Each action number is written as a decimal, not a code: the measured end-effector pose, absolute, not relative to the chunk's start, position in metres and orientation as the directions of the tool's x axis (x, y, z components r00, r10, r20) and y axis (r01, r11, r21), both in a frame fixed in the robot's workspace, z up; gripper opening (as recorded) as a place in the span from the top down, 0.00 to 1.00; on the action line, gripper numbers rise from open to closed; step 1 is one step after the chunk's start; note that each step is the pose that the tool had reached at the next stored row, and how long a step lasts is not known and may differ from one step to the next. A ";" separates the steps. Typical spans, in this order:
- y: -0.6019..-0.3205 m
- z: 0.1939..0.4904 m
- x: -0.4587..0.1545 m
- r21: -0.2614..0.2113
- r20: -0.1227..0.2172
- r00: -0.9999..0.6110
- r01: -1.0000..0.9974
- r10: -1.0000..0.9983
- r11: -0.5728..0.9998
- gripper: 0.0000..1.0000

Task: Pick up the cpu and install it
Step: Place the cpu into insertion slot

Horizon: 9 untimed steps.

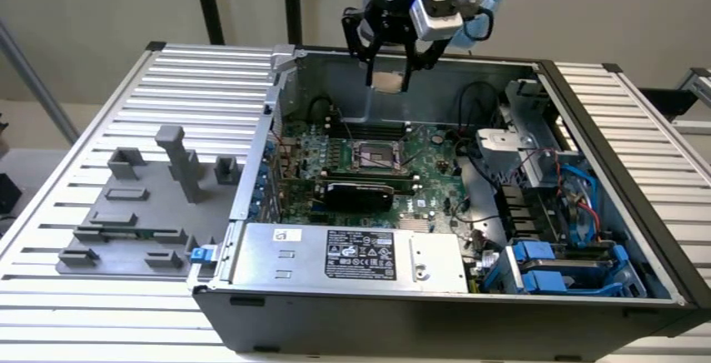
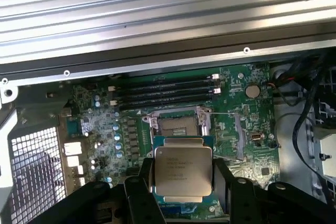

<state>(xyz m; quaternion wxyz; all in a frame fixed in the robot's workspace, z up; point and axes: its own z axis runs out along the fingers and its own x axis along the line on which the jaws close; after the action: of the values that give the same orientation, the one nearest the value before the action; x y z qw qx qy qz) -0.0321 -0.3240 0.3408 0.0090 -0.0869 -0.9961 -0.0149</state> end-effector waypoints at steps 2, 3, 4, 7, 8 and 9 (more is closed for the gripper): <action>-0.324 0.338 -0.032 0.028 0.021 -0.978 0.209 0.209 0.977 0.45; -0.324 0.336 -0.032 0.028 0.021 -0.974 0.227 0.226 0.974 0.45; -0.324 0.335 -0.032 0.028 0.021 -0.970 0.244 0.244 0.969 0.45; -0.324 0.330 -0.032 0.028 0.021 -0.955 0.297 0.296 0.955 0.45; -0.324 0.328 -0.032 0.028 0.021 -0.949 0.314 0.313 0.949 0.45; -0.324 0.327 -0.032 0.028 0.021 -0.944 0.331 0.330 0.943 0.45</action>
<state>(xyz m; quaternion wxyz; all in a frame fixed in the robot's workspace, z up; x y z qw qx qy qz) -0.0321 -0.3240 0.3269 0.0078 -0.1676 -0.9857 -0.0155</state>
